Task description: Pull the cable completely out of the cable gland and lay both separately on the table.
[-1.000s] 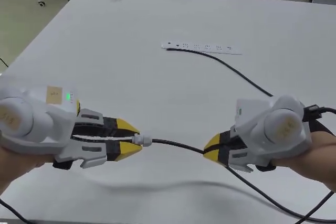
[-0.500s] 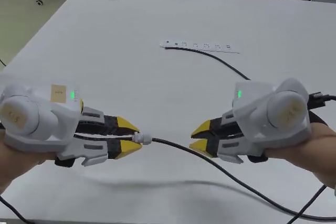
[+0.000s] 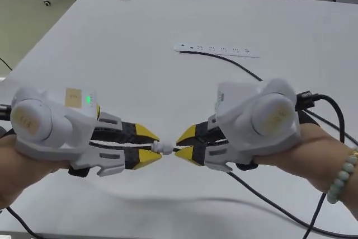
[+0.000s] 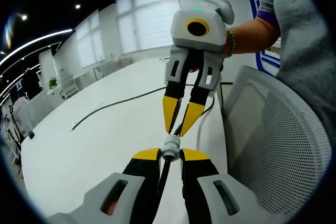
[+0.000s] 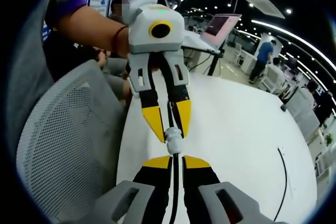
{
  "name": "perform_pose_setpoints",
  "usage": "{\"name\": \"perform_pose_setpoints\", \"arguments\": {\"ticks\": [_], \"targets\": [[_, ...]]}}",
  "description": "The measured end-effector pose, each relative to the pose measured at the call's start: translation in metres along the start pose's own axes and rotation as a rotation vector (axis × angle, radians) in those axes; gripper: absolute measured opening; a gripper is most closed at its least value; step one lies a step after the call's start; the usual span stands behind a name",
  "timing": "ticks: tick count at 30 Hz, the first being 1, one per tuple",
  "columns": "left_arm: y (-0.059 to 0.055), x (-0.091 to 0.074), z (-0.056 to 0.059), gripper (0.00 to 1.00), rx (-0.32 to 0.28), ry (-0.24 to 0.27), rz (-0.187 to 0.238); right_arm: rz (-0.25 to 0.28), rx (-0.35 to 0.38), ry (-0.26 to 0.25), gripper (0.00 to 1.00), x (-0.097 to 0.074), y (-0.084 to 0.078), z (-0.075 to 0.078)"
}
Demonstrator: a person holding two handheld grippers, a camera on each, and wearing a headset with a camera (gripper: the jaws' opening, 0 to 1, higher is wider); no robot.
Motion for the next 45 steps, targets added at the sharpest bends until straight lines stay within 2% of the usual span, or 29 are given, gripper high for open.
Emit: {"name": "perform_pose_setpoints", "arguments": {"ticks": [8, 14, 20, 30, 45], "targets": [[0.003, 0.001, 0.002, 0.15, 0.010, -0.015, 0.001, -0.017, -0.055, 0.022, 0.00, 0.002, 0.000, -0.002], [0.003, -0.001, 0.002, 0.15, 0.014, -0.007, 0.004, -0.010, -0.066, 0.018, 0.00, -0.002, -0.002, -0.002], [-0.001, -0.010, 0.000, 0.15, 0.010, 0.012, 0.005, -0.045, -0.051, 0.000, 0.00, -0.011, -0.018, 0.005], [-0.003, -0.015, -0.002, 0.15, 0.008, 0.030, 0.011, -0.096, -0.020, -0.022, 0.00, -0.019, -0.041, 0.011], [-0.005, -0.019, 0.000, 0.15, -0.006, 0.036, 0.026, -0.139, 0.006, -0.030, 0.00, -0.023, -0.060, 0.011]]}}
Point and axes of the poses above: the centre of the closed fingertips' face, and the gripper's own axes: x roughly forward along the fingers, z roughly to its right, y roughly out of its top, the point moved 10 cm from there along -x, roughly backward along the fingers, and after that the axes turned 13 degrees about -y, right-handed, at the moved point
